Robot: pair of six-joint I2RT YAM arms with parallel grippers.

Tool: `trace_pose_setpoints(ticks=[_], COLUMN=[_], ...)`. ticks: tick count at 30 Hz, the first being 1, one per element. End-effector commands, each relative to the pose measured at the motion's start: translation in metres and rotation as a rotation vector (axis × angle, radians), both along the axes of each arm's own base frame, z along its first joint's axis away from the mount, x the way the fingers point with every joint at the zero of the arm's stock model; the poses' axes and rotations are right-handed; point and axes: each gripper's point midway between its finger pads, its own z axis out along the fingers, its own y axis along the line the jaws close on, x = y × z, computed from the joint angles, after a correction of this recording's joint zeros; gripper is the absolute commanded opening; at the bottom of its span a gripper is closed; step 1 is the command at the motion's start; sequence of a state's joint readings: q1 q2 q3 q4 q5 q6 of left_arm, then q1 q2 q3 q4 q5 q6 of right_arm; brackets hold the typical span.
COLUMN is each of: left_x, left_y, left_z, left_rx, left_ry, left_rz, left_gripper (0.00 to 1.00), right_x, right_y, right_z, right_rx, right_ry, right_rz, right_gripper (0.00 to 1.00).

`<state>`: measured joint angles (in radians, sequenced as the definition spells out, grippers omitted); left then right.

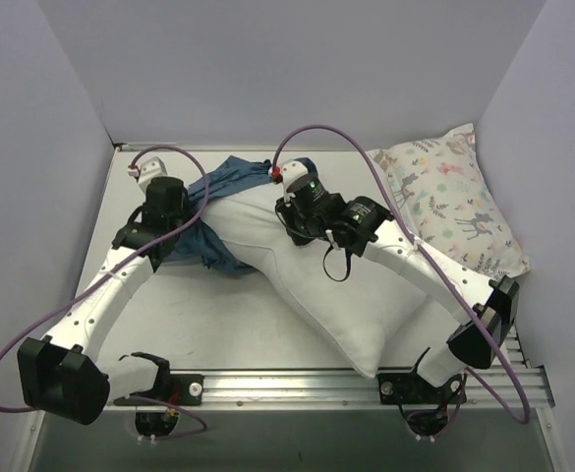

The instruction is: Remove the pillowcase from the pillow

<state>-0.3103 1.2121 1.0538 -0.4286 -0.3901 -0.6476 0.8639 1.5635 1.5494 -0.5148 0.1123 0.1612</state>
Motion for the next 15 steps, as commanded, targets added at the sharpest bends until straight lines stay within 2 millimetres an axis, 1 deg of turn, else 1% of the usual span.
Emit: trace_pose_setpoints(ticks=[1,3,4,7,9,10,12,13,15], left_x=[0.004,0.007,0.009,0.016,0.02,0.023,0.028,0.033,0.039], left_y=[0.058,0.069,0.08,0.089,0.099,0.1,0.107,0.107,0.106], left_z=[0.015,0.011,0.007,-0.016,-0.024,-0.032,-0.039,-0.046,-0.051], left_rx=[0.073,0.074,0.067,0.027,0.028,0.028,0.019,0.017,0.002], left_ry=[-0.033,-0.023,-0.011,0.043,0.052,0.072,0.087,0.104,0.113], left_rz=[0.233,0.267,0.293,0.312,0.336,0.335,0.346,0.341,0.326], left_gripper=[0.0,0.0,0.0,0.0,0.0,0.0,0.0,0.0,0.0], right_x=[0.0,-0.003,-0.005,-0.008,-0.013,-0.014,-0.018,-0.019,-0.021], right_y=[-0.029,-0.031,-0.032,-0.036,-0.038,-0.039,-0.041,-0.042,-0.045], right_z=[0.045,0.046,0.05,0.055,0.062,0.062,0.069,0.07,0.075], right_rx=[0.048,0.051,0.062,0.075,0.096,0.099,0.119,0.125,0.135], right_ry=[-0.106,-0.107,-0.113,-0.121,-0.128,-0.127,-0.134,-0.135,-0.144], right_rz=[-0.071,-0.07,-0.067,-0.064,-0.057,-0.056,-0.051,-0.049,-0.051], right_gripper=[0.0,0.0,0.0,0.0,0.0,0.0,0.0,0.0,0.0])
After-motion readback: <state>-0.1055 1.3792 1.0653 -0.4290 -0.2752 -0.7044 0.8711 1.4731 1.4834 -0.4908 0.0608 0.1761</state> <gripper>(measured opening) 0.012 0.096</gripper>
